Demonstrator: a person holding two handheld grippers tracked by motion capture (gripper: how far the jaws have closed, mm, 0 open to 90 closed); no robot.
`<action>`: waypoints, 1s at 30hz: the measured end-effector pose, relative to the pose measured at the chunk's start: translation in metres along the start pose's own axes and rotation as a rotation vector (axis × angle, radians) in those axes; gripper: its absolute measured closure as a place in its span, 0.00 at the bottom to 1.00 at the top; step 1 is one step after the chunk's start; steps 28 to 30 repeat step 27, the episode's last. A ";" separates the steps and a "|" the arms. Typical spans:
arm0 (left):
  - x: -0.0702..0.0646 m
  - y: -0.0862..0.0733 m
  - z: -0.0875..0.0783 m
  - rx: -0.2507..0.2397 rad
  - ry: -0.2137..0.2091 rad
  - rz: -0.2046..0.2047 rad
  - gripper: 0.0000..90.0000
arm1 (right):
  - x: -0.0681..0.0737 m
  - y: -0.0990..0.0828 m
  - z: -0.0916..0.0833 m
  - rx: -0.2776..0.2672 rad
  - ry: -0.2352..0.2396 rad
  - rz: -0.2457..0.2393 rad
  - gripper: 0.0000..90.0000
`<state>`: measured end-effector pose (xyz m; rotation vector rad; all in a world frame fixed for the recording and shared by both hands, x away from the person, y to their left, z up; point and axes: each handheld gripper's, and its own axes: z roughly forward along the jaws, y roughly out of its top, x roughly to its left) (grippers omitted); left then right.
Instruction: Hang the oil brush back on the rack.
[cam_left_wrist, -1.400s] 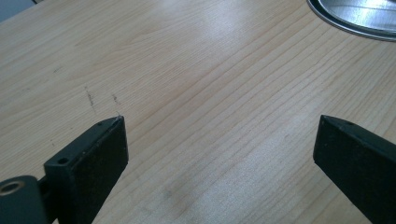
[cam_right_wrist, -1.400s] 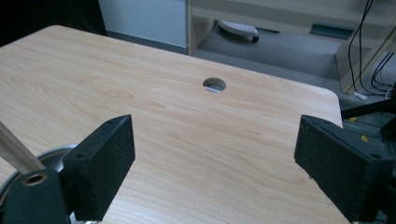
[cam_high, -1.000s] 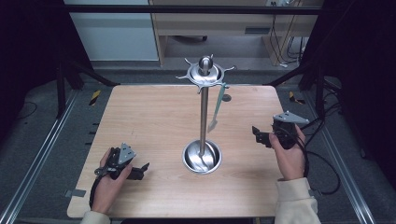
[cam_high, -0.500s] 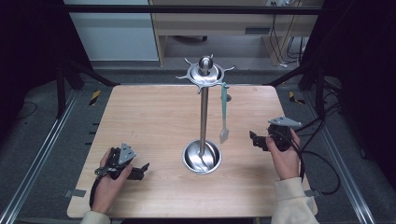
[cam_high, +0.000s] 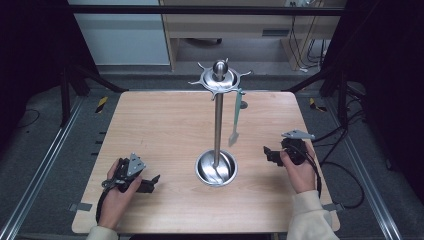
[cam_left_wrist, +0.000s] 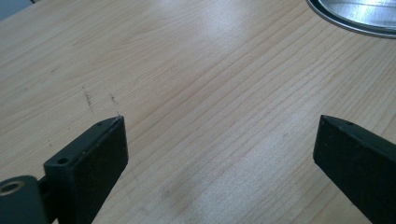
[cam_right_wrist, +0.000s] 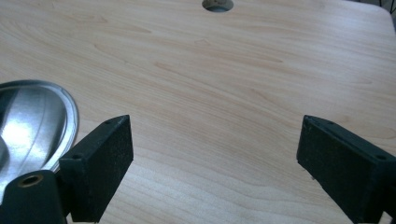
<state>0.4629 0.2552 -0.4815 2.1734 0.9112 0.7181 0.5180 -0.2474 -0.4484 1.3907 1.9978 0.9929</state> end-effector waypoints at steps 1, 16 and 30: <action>0.000 0.000 0.000 0.000 0.001 0.000 0.03 | 0.000 -0.001 0.001 0.002 0.000 0.001 0.13; 0.000 0.000 0.000 0.002 0.001 0.002 0.03 | 0.005 -0.008 0.011 0.030 0.030 -0.013 0.13; 0.000 0.000 0.000 0.000 0.002 -0.001 0.03 | 0.015 -0.011 0.018 0.060 0.077 -0.042 0.12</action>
